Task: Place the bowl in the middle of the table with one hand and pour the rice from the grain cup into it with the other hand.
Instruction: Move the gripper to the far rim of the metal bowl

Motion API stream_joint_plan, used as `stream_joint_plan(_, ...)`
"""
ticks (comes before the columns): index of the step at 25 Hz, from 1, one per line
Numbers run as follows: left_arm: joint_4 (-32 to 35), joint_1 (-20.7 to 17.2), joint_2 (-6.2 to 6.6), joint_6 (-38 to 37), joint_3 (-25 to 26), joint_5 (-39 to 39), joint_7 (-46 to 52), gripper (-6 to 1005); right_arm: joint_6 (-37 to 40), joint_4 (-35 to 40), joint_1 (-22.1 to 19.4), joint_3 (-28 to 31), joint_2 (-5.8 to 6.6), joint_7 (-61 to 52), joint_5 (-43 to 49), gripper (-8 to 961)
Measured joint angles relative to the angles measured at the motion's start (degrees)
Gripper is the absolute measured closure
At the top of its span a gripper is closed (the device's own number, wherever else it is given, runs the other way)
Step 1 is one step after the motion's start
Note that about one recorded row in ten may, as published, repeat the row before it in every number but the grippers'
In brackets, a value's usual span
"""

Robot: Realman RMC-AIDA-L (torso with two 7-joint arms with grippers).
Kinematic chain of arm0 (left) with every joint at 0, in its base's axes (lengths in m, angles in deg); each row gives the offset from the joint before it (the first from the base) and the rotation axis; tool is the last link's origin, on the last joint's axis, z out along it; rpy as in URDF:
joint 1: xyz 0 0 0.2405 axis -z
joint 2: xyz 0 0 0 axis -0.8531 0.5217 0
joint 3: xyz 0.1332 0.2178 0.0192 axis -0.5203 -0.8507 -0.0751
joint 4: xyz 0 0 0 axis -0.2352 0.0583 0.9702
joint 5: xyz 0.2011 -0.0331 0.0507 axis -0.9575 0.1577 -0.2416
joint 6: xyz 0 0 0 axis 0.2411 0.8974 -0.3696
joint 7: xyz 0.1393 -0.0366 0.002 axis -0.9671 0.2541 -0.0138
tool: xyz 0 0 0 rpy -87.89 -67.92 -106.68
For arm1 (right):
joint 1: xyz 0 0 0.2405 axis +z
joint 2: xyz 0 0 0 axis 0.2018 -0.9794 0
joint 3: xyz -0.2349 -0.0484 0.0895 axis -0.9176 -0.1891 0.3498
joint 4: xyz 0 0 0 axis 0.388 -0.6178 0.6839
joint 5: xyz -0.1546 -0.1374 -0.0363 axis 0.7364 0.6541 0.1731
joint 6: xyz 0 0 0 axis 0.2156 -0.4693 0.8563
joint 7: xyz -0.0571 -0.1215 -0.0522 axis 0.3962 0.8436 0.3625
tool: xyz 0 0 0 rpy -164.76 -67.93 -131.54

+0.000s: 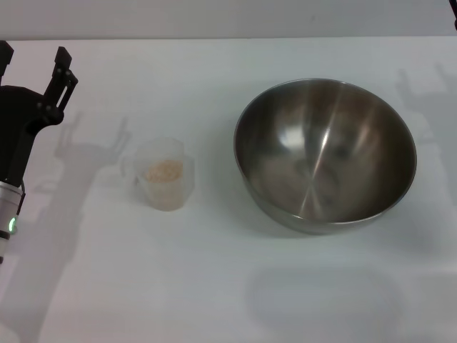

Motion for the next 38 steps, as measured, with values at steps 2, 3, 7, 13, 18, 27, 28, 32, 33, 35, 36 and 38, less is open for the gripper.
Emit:
stream_joint_plan(2, 0.0, 0.11, 0.0, 0.05, 0.0, 0.0, 0.0, 168, -0.02, 0.04, 0.06, 0.0, 0.0, -0.02, -0.04, 226)
stream_joint_plan(3, 0.0, 0.16, 0.0, 0.07, 0.0, 0.0, -0.03, 168, -0.02, 0.06, 0.09, 0.01, 0.0, -0.03, -0.04, 228)
stream_joint_plan(7, 0.01, 0.33, 0.0, 0.2, 0.0, 0.0, -0.14, 170, -0.06, 0.02, 0.17, 1.0, 0.06, -0.07, -0.07, 234)
stream_joint_plan(13, 0.48, 1.07, 0.0, 0.6, 0.0, 0.0, -0.01, 172, -0.24, -0.06, 0.29, 1.52, 0.07, -0.12, -0.07, 244)
stream_joint_plan(18, 0.56, 1.95, 0.07, 0.65, 0.0, 0.0, -0.06, 174, -0.41, 0.01, 0.82, 1.5, 0.07, 0.6, -0.07, 252)
stream_joint_plan(27, 0.53, 2.2, 0.09, 1.17, 0.6, 0.29, -0.49, 178, -0.48, 1.06, 1.71, 2.65, 0.26, 13.24, -0.06, 266)
stream_joint_plan(28, 0.53, 2.2, 0.09, 1.19, 0.61, 0.3, -0.49, 178, -0.8, 1.27, 1.93, 3.05, 0.37, 13.72, -0.05, 268)
stream_joint_plan(32, 0.53, 2.27, 0.09, 1.33, 0.9, 0.35, -0.59, 180, -6.71, 4.64, 2.43, 3.71, 0.7, 13.73, 0.02, 274)
stream_joint_plan(33, 0.5, 2.27, 0.09, 1.34, 0.97, 0.34, -0.59, 180, -11.96, 8.73, 2.02, 3.98, 0.85, 13.73, 0.32, 276)
stream_joint_plan(35, 0.41, 2.37, 0.09, 1.36, 1.31, 0.36, -0.6, 181, -15.36, 11.56, 1.55, 4.15, 0.9, 13.72, 0.69, 279)
stream_joint_plan(36, 0.43, 2.43, 0.08, 1.37, 1.33, 0.38, -0.6, 181, -18.52, 14.69, 0.93, 4.29, 0.96, 13.7, 1.05, 281)
stream_joint_plan(38, 0.53, 2.65, 0.09, 1.39, 1.38, 0.42, -0.61, 182, -25.8, 21.4, -0.75, 4.48, 1.04, 13.68, 2.03, 284)
